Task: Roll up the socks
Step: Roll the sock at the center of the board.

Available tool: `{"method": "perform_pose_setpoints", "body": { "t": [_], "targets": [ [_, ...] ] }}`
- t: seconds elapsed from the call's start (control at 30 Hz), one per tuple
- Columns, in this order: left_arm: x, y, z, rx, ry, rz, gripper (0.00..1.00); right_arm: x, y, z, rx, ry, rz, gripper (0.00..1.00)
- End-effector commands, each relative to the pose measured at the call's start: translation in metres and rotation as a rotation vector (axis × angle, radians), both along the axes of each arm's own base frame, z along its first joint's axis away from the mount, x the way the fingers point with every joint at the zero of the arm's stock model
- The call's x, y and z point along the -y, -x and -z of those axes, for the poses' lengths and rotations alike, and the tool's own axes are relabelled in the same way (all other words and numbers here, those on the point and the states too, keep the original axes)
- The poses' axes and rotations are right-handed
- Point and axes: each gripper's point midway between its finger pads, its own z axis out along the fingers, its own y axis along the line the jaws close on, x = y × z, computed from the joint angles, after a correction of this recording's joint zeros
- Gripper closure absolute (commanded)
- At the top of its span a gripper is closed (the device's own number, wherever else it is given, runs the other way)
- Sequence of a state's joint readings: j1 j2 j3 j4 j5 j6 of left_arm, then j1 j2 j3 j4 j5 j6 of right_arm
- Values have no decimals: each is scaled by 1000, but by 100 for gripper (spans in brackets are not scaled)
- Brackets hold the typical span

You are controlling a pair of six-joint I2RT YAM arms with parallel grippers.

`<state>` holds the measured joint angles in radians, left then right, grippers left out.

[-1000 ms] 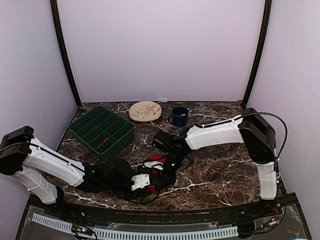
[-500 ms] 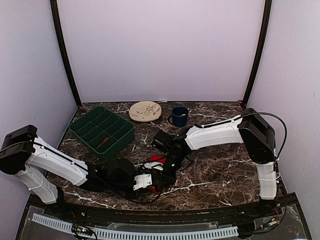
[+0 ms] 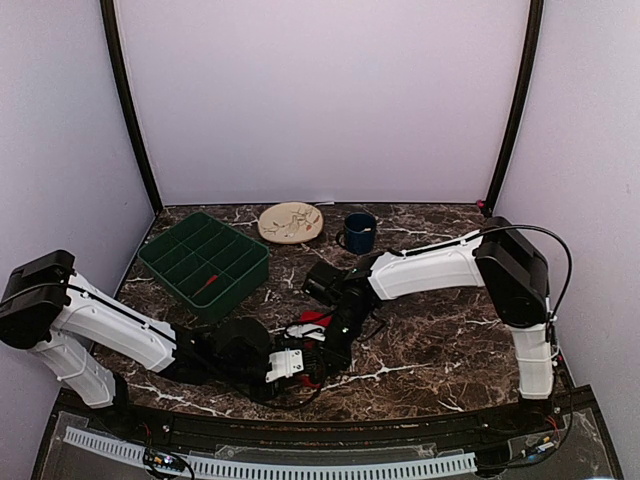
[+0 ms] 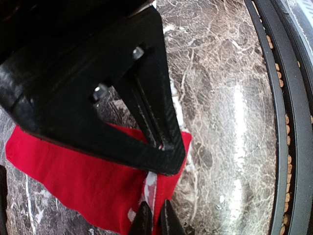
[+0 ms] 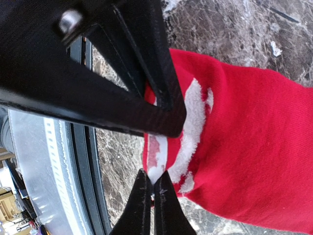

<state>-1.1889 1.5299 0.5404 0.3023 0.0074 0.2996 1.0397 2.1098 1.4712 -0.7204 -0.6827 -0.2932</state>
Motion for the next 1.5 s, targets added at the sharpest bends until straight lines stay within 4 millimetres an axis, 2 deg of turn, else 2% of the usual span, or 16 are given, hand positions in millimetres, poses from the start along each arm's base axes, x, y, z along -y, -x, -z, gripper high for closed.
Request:
{"method": "perform_pose_setpoints", "body": {
  "t": [0.0, 0.3, 0.4, 0.43, 0.83, 1.0, 1.2, 1.43, 1.47],
  "targets": [
    [-1, 7, 2, -47, -25, 6, 97, -2, -2, 1, -3, 14, 2, 100],
    [-1, 11, 2, -113, -17, 9, 100, 1, -4, 4, -19, 13, 27, 83],
    [-1, 13, 4, -139, -23, 17, 100, 3, -4, 4, -35, 5, 40, 59],
    [-1, 14, 4, -143, -26, 18, 100, 4, -4, 4, -41, 2, 43, 56],
    [-1, 16, 4, -213, -30, 24, 100, 11, -12, -5, -53, -46, 113, 56],
    [0, 16, 4, -260, -26, 24, 100, 16, -21, -9, -53, -82, 162, 56],
    [0, 16, 2, -347, -35, 29, 100, 21, -38, -18, -34, -135, 241, 57],
    [-1, 17, 1, -494, -57, 33, 100, 23, -50, -21, 26, -147, 301, 58],
    [-2, 17, 1, -520, -62, 37, 100, 29, -48, -15, 24, -132, 311, 58]
  ]
}}
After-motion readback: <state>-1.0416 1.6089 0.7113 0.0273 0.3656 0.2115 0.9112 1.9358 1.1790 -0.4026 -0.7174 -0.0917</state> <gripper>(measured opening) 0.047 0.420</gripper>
